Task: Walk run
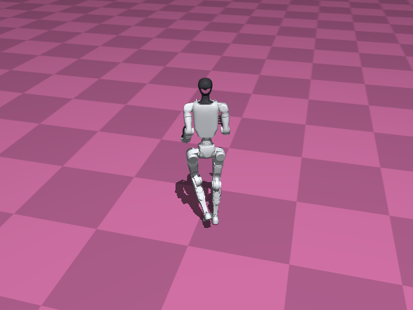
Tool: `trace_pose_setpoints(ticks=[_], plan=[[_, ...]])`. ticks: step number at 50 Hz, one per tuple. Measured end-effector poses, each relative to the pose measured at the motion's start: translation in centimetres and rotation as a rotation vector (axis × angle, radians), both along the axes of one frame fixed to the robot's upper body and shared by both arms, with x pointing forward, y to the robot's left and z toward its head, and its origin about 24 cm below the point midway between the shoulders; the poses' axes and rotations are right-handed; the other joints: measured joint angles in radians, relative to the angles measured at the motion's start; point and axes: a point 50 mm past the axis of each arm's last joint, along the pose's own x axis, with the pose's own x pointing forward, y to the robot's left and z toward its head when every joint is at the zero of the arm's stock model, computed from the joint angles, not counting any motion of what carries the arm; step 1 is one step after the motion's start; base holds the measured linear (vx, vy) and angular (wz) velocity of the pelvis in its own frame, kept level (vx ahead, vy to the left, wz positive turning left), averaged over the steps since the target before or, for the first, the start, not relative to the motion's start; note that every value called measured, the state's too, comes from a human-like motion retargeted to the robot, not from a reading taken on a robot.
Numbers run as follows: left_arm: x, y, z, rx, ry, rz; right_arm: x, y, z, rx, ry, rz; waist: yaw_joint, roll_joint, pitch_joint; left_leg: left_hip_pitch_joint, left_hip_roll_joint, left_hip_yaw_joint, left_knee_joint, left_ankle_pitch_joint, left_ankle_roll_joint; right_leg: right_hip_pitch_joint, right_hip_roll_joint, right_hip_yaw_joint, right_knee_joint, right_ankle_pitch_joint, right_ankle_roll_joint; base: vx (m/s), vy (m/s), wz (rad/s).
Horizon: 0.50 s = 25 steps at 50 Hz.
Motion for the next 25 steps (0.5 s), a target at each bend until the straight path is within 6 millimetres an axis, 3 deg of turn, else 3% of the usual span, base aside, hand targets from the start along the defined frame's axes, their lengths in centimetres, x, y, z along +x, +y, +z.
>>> trace_pose_setpoints(ticks=[3, 8, 10, 12, 13, 15, 17, 20, 25], plan=[[-0.6, 0.6, 0.4, 0.011, -0.007, 0.025, 0.4, 0.3, 1.7, -0.028, -0.077, 0.081, 0.096, -0.032, 0.006, -0.084, 0.012, 0.058, -0.276, -0.058, 0.006, 0.105, 0.016, -0.105, -0.075, 0.185, 0.0, 1.22, -0.3, -0.26], [1.5, 0.1, 1.5, -0.008, -0.08, 0.053, -1.1, -0.2, 0.4, -0.143, 0.014, 0.16, 0.211, -0.069, 0.047, -0.076, 0.011, 0.034, -0.704, -0.109, -0.015, 0.279, 0.054, -0.17, -0.077, 0.485, 0.003, 1.31, -0.32, 0.0], [3.0, -0.5, 2.3, -0.022, -0.136, 0.06, -2.2, -0.3, -0.6, -0.172, 0.066, 0.177, 0.227, -0.079, 0.069, -0.042, 0.032, 0.117, -0.704, 0.041, 0.099, 0.297, 0.055, -0.153, 0.056, 0.582, 0.016, 1.55, -0.4, 0.25], [4.2, -1.0, 3.1, -0.034, -0.182, 0.074, -4.0, -0.4, -2.3, -0.203, 0.152, 0.205, 0.161, -0.148, 0.069, -0.005, -0.06, 0.075, -0.544, -0.174, 0.186, 0.219, -0.021, -0.182, 0.43, 0.582, 0.026, 1.67, -0.41, 1.35], [4.9, -1.4, 3.3, -0.052, -0.201, 0.077, -5.4, -0.9, -3.5, -0.225, 0.223, 0.211, 0.119, -0.155, 0.061, 0.006, -0.092, 0.018, -0.474, -0.226, 0.186, 0.183, -0.065, -0.236, 0.598, 0.582, 0.009, 1.57, -0.03, 1.48], [7.6, -1.0, 4.4, -0.115, -0.279, 0.116, -7.6, -1.8, -5.7, -0.259, 0.354, 0.245, 0.063, -0.095, 0.043, 0.02, -0.032, 0.012, -0.42, -0.288, 0.186, 0.098, -0.063, -0.265, 0.696, 0.582, -0.027, 1.24, 0.01, 0.4], [10.0, -2.1, 5.3, -0.247, -0.326, 0.055, -10.3, -2.5, -7.3, -0.227, 0.478, 0.234, 0.08, -0.013, 0.024, 0.081, 0.041, -0.022, -0.459, -0.31, 0.163, 0.003, 0.013, -0.242, 0.666, 0.511, -0.053, 1.27, -0.3, -0.27], [12.9, -4.2, 7.5, -0.418, -0.419, -0.039, -13.6, -4.7, -7.9, -0.179, 0.583, 0.164, 0.073, 0.032, 0.026, 0.18, 0.059, -0.053, -0.538, -0.29, 0.127, -0.148, 0.059, -0.172, 0.628, 0.306, -0.036, 1.26, -0.39, 0.35], [14.4, -4.1, 10.9, -0.346, -0.555, -0.157, -16.4, -8.0, -7.1, -0.19, 0.617, 0.034, -0.102, 0.083, 0.017, 0.364, 0.023, -0.147, -0.68, -0.065, 0.034, -0.308, -0.001, -0.219, 0.262, 0.15, 0.032, 1.21, -0.37, 1.31]])
